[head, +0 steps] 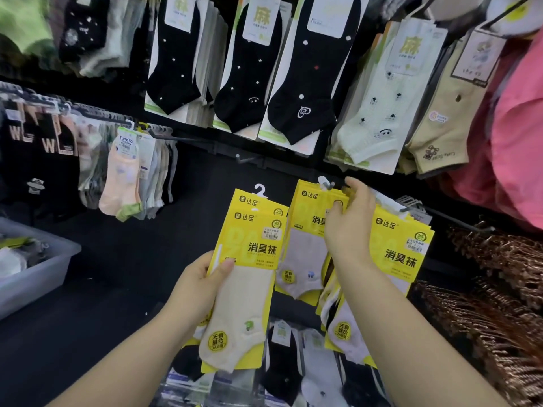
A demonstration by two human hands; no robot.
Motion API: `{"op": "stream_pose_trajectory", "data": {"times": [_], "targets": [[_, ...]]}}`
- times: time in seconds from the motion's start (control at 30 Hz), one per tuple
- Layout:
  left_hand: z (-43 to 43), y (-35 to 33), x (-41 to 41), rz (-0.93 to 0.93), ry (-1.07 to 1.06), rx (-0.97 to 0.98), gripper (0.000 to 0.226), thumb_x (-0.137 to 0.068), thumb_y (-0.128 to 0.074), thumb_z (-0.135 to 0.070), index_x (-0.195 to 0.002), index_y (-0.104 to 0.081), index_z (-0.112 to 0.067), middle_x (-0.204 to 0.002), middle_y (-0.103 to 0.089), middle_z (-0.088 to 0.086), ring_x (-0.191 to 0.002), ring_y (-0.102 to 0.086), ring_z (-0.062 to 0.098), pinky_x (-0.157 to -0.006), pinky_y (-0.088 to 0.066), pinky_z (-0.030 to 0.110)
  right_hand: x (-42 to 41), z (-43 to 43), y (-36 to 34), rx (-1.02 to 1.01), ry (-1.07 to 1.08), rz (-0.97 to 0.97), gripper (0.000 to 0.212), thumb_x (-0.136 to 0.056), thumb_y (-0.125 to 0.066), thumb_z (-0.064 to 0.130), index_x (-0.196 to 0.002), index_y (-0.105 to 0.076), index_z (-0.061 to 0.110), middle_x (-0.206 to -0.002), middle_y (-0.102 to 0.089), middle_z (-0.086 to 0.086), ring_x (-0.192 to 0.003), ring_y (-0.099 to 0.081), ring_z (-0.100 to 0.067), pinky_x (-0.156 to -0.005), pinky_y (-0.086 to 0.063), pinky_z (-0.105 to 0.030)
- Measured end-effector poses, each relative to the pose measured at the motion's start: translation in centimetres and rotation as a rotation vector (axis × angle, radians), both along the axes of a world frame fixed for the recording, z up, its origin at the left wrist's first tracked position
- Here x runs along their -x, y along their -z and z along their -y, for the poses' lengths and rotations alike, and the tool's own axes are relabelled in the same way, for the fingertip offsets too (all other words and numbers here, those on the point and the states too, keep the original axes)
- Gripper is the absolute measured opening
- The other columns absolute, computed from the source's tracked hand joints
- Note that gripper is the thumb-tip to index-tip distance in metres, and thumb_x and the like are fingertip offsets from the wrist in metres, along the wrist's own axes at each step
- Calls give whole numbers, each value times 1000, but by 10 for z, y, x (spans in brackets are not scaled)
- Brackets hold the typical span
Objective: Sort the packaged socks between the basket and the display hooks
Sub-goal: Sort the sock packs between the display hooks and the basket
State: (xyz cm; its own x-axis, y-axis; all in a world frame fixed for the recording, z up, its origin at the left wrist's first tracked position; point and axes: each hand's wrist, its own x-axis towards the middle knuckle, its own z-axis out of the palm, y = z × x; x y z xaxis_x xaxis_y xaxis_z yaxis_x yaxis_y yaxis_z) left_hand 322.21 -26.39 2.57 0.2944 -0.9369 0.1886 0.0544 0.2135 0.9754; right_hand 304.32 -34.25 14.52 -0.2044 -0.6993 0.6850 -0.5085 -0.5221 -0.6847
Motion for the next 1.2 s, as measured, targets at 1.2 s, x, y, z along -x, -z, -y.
{"op": "stream_pose_trajectory", "data": {"times": [1.2], "targets": [[-4, 14, -18, 135, -191, 25, 21, -98, -51, -24, -88, -70, -26, -85, -73, -2, -82, -68, 22, -71, -53, 37, 7, 22, -30, -122, -107, 58, 17, -92, -53, 19, -78, -63, 17, -74, -59, 5, -66, -54, -15, -73, -55, -48]]}}
